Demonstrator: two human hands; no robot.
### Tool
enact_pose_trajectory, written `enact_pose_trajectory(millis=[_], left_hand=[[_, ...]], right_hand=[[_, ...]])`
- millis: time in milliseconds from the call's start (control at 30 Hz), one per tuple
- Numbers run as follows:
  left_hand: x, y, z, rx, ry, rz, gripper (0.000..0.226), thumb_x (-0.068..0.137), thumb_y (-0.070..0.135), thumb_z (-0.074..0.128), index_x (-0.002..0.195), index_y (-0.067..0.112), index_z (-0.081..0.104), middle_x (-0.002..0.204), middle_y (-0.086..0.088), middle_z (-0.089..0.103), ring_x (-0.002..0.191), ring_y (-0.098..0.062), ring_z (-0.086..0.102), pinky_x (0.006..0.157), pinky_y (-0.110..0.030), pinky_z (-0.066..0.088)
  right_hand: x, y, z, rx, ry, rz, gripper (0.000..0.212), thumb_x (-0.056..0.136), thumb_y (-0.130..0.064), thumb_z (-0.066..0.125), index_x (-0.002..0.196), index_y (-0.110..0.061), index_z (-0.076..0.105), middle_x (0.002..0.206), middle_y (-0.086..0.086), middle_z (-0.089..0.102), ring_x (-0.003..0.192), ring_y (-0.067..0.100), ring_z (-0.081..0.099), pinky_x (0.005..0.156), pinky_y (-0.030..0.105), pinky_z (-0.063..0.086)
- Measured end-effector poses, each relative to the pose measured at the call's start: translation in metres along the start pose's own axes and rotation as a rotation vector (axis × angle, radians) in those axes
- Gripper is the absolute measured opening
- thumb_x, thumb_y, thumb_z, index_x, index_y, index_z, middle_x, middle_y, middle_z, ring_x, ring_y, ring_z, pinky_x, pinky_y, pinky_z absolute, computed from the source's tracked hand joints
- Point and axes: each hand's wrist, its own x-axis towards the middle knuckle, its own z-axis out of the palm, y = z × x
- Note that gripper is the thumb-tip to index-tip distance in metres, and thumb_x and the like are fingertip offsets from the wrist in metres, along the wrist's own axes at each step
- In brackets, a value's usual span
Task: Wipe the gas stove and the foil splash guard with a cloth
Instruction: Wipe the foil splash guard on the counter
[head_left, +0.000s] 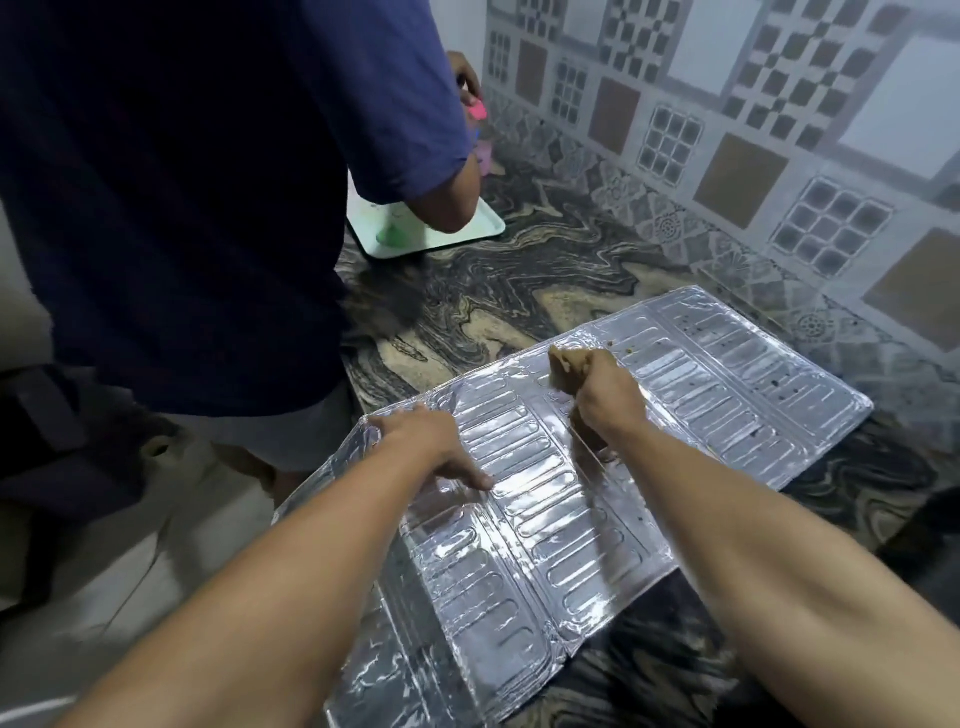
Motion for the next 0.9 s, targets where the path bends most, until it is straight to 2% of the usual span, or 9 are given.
enact_pose_trajectory(millis=[67, 200, 267, 367, 500, 600, 700, 767, 900], left_hand=[[0.001, 0.002, -0.001, 0.048, 0.022, 0.024, 0.105, 0.051, 0.084, 0.066, 0.127, 0.013, 0.055, 0.136, -0.007, 0.055, 0.125, -0.031, 0.049, 0.108, -0.062, 0.027], [0.004, 0.008, -0.002, 0.100, 0.001, 0.030, 0.095, 0.049, 0.075, 0.076, 0.117, 0.011, 0.058, 0.126, -0.006, 0.060, 0.120, -0.032, 0.052, 0.105, -0.057, 0.035], [0.008, 0.010, 0.003, 0.125, 0.015, 0.016, 0.096, 0.047, 0.076, 0.076, 0.115, 0.010, 0.058, 0.123, -0.008, 0.061, 0.116, -0.032, 0.054, 0.102, -0.054, 0.040], [0.009, 0.012, 0.003, 0.145, 0.020, 0.012, 0.100, 0.050, 0.076, 0.075, 0.121, 0.008, 0.056, 0.131, -0.012, 0.058, 0.123, -0.036, 0.050, 0.105, -0.060, 0.035], [0.003, 0.023, -0.008, 0.138, 0.011, -0.011, 0.117, 0.057, 0.075, 0.071, 0.146, 0.009, 0.034, 0.156, -0.024, 0.021, 0.143, -0.048, 0.014, 0.107, -0.074, 0.010], [0.007, 0.032, -0.010, 0.050, 0.069, 0.034, 0.136, 0.059, 0.079, 0.065, 0.152, 0.001, 0.004, 0.158, -0.027, -0.010, 0.144, -0.048, -0.009, 0.109, -0.071, 0.000], [0.017, 0.030, 0.001, -0.012, 0.075, 0.068, 0.145, 0.056, 0.080, 0.067, 0.150, -0.001, -0.008, 0.156, -0.025, -0.018, 0.144, -0.045, -0.016, 0.112, -0.068, -0.003], [0.021, 0.025, 0.007, -0.072, 0.076, 0.083, 0.147, 0.054, 0.081, 0.067, 0.152, 0.003, -0.010, 0.158, -0.020, -0.018, 0.145, -0.040, -0.016, 0.113, -0.066, 0.001], [0.027, 0.018, 0.011, -0.127, 0.112, 0.096, 0.150, 0.049, 0.080, 0.072, 0.153, 0.008, -0.010, 0.161, -0.012, -0.016, 0.148, -0.033, -0.014, 0.116, -0.061, 0.005]], right_hand=[[0.016, -0.003, -0.014, 0.080, 0.076, 0.050, 0.017, 0.096, -0.013, 0.045, 0.089, -0.013, 0.061, 0.089, 0.013, 0.064, 0.085, 0.033, 0.057, 0.071, 0.035, 0.037], [0.031, 0.001, -0.025, 0.524, -0.097, 0.177, 0.031, 0.096, -0.010, 0.042, 0.068, -0.014, 0.056, 0.070, 0.006, 0.054, 0.075, 0.023, 0.051, 0.069, 0.033, 0.038], [0.024, 0.012, -0.030, 0.453, -0.069, 0.327, 0.020, 0.087, -0.011, 0.046, 0.092, -0.014, 0.065, 0.091, 0.018, 0.061, 0.092, 0.032, 0.058, 0.077, 0.040, 0.044], [0.011, 0.030, -0.045, 0.099, 0.218, 0.468, 0.044, 0.090, -0.006, 0.044, 0.134, -0.007, 0.049, 0.130, 0.022, 0.055, 0.119, 0.040, 0.052, 0.095, 0.042, 0.045], [0.002, 0.027, -0.043, -0.169, 0.220, 0.035, 0.044, 0.086, 0.000, 0.048, 0.127, -0.013, 0.055, 0.125, 0.009, 0.057, 0.113, 0.030, 0.052, 0.095, 0.042, 0.045], [0.000, 0.025, -0.029, -0.453, -0.072, -0.423, 0.040, 0.093, -0.015, 0.050, 0.133, -0.014, 0.053, 0.138, 0.009, 0.053, 0.128, 0.031, 0.045, 0.105, 0.041, 0.037], [-0.001, 0.046, -0.017, -0.735, -0.386, -0.429, 0.062, 0.098, -0.058, 0.014, 0.154, -0.034, 0.007, 0.163, -0.001, 0.000, 0.150, 0.028, -0.001, 0.120, 0.052, 0.006], [-0.005, 0.061, -0.007, -0.733, -0.406, -0.440, 0.079, 0.078, -0.074, -0.016, 0.150, -0.042, -0.009, 0.162, -0.005, -0.011, 0.149, 0.025, -0.015, 0.120, 0.053, -0.001], [-0.028, 0.046, 0.027, -0.559, -0.378, -0.636, 0.062, 0.093, -0.061, 0.000, 0.152, -0.041, -0.003, 0.162, -0.008, -0.008, 0.147, 0.026, -0.021, 0.119, 0.051, -0.009]])
